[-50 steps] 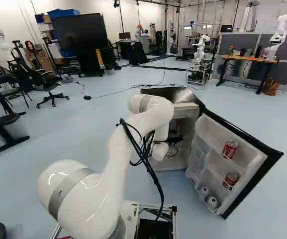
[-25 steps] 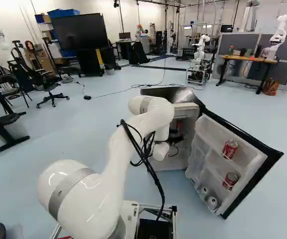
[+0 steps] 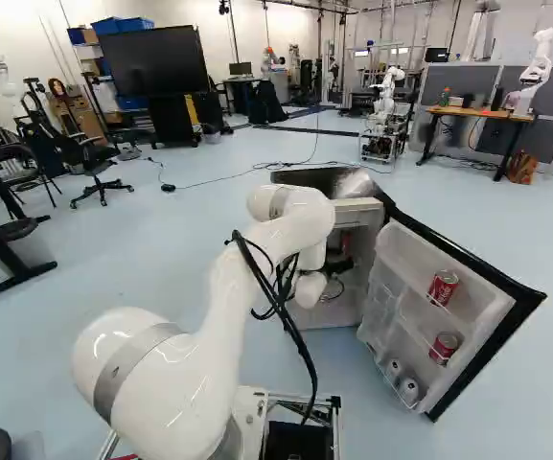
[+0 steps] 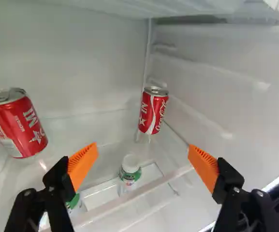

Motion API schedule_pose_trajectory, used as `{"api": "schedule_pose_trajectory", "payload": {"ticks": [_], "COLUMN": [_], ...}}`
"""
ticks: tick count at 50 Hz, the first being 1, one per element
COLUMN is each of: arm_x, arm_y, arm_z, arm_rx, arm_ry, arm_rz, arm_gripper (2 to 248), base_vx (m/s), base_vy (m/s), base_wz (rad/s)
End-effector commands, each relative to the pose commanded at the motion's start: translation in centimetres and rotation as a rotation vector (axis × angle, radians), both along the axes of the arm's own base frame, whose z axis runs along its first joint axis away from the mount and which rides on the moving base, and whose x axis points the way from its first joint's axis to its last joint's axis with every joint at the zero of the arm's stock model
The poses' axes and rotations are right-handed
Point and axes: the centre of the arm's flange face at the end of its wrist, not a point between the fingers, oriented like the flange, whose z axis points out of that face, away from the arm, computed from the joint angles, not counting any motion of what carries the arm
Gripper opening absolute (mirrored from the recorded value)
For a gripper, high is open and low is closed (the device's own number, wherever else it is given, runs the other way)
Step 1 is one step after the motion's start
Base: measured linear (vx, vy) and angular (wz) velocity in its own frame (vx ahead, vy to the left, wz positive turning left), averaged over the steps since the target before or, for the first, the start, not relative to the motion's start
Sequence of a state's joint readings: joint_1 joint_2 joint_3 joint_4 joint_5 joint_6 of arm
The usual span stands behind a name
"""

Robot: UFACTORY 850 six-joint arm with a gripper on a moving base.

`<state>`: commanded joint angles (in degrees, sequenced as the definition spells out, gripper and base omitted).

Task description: Grab a drink from the fridge

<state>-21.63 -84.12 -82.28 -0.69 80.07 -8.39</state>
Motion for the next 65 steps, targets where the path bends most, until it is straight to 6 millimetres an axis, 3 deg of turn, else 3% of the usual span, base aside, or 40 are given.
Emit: {"api": "schedule_pose_trajectory", "payload": {"ticks": [18, 65], "arm_x": [0.8, 3.5], "arm_y": [-0.1, -1.4], "arm_z": [1.4, -0.3], "arm_rx": [-0.007, -0.011], "arm_ry": [-0.018, -0.026], "arm_rz": [0.004, 0.000], "arm_gripper": [247, 247], "base_vx": [0.000, 0.000], "base_vy": [0.000, 0.000], "base_wz": [0.000, 0.000]}}
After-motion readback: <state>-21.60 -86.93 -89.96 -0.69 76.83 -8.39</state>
